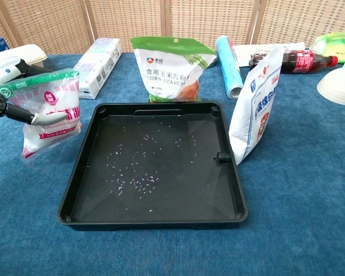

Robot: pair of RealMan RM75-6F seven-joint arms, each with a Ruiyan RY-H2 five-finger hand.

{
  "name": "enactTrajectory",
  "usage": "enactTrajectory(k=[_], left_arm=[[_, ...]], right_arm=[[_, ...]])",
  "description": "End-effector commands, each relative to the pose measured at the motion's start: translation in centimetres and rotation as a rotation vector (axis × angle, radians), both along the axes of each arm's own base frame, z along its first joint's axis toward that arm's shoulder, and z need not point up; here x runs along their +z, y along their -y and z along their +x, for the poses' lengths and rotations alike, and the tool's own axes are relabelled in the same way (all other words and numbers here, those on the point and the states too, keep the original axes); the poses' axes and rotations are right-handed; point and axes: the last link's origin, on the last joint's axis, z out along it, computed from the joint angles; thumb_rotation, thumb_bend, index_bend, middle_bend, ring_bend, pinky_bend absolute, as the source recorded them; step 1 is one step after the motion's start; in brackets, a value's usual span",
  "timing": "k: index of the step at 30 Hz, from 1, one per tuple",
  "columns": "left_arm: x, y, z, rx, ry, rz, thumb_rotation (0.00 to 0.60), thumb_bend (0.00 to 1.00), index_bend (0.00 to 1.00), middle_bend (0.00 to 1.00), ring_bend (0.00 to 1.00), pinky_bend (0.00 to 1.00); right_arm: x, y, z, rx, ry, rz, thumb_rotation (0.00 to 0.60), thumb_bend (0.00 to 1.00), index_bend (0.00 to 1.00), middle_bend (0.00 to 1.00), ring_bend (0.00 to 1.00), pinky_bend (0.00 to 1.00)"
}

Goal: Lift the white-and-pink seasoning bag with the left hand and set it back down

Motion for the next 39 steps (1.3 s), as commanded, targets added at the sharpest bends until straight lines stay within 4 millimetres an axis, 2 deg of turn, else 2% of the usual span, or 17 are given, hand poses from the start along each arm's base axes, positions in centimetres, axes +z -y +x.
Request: enactTrajectory(k=[1,4,6,8,10,13,15,24,29,39], left_arm=[[-0.3,0.1,-0.4,0.018,-0.003,-0.001,0.6,0.42,0.93,0.75,0.67,0.55],[-0.4,0.0,-0.5,0.028,-0.001,0.016,0.6,0.42,0.93,0.74,0.64,0.54],[-0.5,-0.1,-0.4,0.03,0.005,0.015,0.6,0.39,0.9,0.67,0.56,0.5],[-0.7,-0.1,-0.4,0.029,-0.005,0.0,0.6,0.33,0.73,0.48,0.36,0.38],[-1.1,0.0,-0.6,0.032,-0.031,-0.041,0.6,0.25,0.42,0.24,0.13,0.21],[-1.3,0.2,-1.4,0.048,-0.12,-0.122,0.6,0.18,0.22,0.11,0.04,0.14],[-1.2,0.4,-1.6,0.057,-0.155,-0.147,0.6,0.14,0.17,0.08,0.02,0.13],[0.9,0.5,-1.4,0.018,-0.155,-0.092,0.6,0.01,0.06,0.0,0.0,0.11],[2.2,0.4,-1.9,0.012,-0.165,-0.063,0.6,0.0,0.06,0.0,0.0,0.09],[6.5,0.8,-4.2,0.028,-0.274,-0.035,0.6,0.0,0.06,0.0,0.0,0.08]], right_arm=[[-0.1,0.0,0.0,0.0,0.002,0.003,0.6,0.0,0.0,0.07,0.14,0.15],[-0.1,0.0,0.0,-0.002,0.0,0.004,0.6,0.0,0.0,0.07,0.14,0.15],[-0.1,0.0,-0.1,-0.005,-0.003,0.004,0.6,0.0,0.0,0.07,0.14,0.15],[-0.1,0.0,-0.1,-0.007,-0.003,0.005,0.6,0.0,0.0,0.07,0.14,0.15],[-0.2,0.1,-0.1,-0.006,-0.004,0.007,0.6,0.0,0.0,0.07,0.14,0.15],[-0.3,0.1,-0.1,-0.003,-0.004,0.008,0.6,0.0,0.0,0.07,0.14,0.15],[-0.3,0.1,-0.1,-0.002,-0.006,0.01,0.6,0.0,0.0,0.07,0.14,0.15],[-0.6,0.1,-0.1,-0.002,-0.009,0.017,0.6,0.0,0.0,0.07,0.14,0.15],[-0.6,0.1,-0.1,-0.002,-0.011,0.018,0.6,0.0,0.0,0.07,0.14,0.15],[-0.6,0.0,0.0,-0.003,-0.011,0.021,0.6,0.0,0.0,0.07,0.15,0.15]])
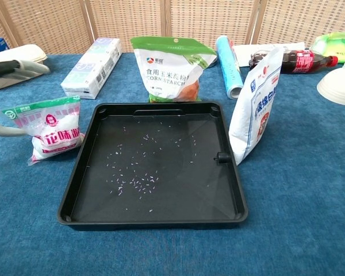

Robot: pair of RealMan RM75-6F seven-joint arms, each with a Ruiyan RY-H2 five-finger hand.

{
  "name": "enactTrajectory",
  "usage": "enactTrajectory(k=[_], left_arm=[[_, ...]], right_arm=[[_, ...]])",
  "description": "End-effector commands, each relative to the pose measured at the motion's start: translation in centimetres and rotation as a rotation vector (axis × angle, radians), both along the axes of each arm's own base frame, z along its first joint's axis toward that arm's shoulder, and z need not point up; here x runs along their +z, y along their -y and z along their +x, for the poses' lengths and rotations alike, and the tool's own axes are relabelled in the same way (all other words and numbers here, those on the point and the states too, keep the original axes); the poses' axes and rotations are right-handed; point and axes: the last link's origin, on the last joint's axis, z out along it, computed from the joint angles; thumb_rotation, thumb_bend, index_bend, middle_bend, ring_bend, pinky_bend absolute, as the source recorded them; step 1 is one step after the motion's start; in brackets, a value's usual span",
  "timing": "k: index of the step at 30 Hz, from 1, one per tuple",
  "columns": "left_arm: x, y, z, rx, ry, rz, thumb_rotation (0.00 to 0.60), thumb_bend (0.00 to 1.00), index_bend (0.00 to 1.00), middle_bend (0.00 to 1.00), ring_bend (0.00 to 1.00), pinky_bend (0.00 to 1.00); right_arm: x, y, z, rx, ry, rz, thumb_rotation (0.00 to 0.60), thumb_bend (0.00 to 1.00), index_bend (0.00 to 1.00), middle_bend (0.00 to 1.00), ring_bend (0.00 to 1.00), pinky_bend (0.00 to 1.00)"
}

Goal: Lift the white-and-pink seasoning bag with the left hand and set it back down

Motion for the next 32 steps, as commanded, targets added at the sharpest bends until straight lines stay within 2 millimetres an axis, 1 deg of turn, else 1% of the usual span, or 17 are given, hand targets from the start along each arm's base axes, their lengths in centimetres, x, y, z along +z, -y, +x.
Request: enactTrajectory(k=[1,7,9,12,16,19,20,23,24,27,32], left_arm=[[1.7,0.5,-0.7,0.01,-0.016,0.021,0.6,0.0,0.06,0.0,0.0,0.08],[5.1,1.5,-1.6,0.029,0.019,0.065,0.6,0.0,0.06,0.0,0.0,0.08],[6.5,2.4,-2.2,0.034,0.016,0.09,0.6,0.01,0.06,0.0,0.0,0.08],[8.0,3.5,-2.9,0.046,-0.005,0.128,0.6,0.0,0.06,0.0,0.0,0.08],[10.0,5.7,-4.2,0.094,-0.116,0.235,0.6,0.0,0.06,0.0,0.0,0.08],[10.7,7.5,-4.6,0.133,-0.241,0.325,0.6,0.01,0.05,0.0,0.0,0.08],[10.7,8.0,-4.6,0.143,-0.268,0.344,0.6,0.01,0.05,0.0,0.0,0.08],[10.4,10.6,-4.1,0.21,-0.334,0.361,0.6,0.0,0.05,0.0,0.0,0.07],[10.4,11.0,-3.8,0.223,-0.353,0.36,0.6,0.0,0.06,0.0,0.0,0.07],[10.5,11.1,-3.4,0.24,-0.373,0.363,0.6,0.01,0.05,0.0,0.0,0.08],[10.6,10.8,-3.7,0.263,-0.383,0.352,0.6,0.01,0.06,0.0,0.0,0.08]], right_arm=[[-0.1,-0.1,0.1,0.001,0.0,0.003,0.6,0.0,0.0,0.07,0.15,0.15],[-0.2,-0.2,0.3,0.006,-0.001,0.008,0.6,0.0,0.0,0.07,0.15,0.15],[-0.1,-0.2,0.3,0.005,-0.001,0.007,0.6,0.0,0.0,0.07,0.15,0.15],[0.0,-0.2,0.3,0.006,-0.001,0.004,0.6,0.0,0.0,0.07,0.15,0.15],[0.3,-0.2,0.4,0.01,-0.001,-0.011,0.6,0.0,0.0,0.07,0.14,0.15],[0.7,0.0,0.4,0.024,-0.015,-0.049,0.6,0.0,0.0,0.07,0.13,0.13],[0.8,0.0,0.4,0.031,-0.025,-0.063,0.6,0.0,0.0,0.07,0.13,0.13],[1.6,0.4,0.5,0.071,-0.056,-0.164,0.6,0.0,0.0,0.07,0.12,0.11],[1.7,0.4,0.5,0.091,-0.058,-0.194,0.6,0.0,0.0,0.07,0.11,0.11],[1.8,0.3,0.9,0.137,-0.048,-0.259,0.6,0.0,0.0,0.07,0.11,0.11],[1.8,-0.1,1.4,0.19,-0.045,-0.318,0.6,0.0,0.0,0.07,0.1,0.11]])
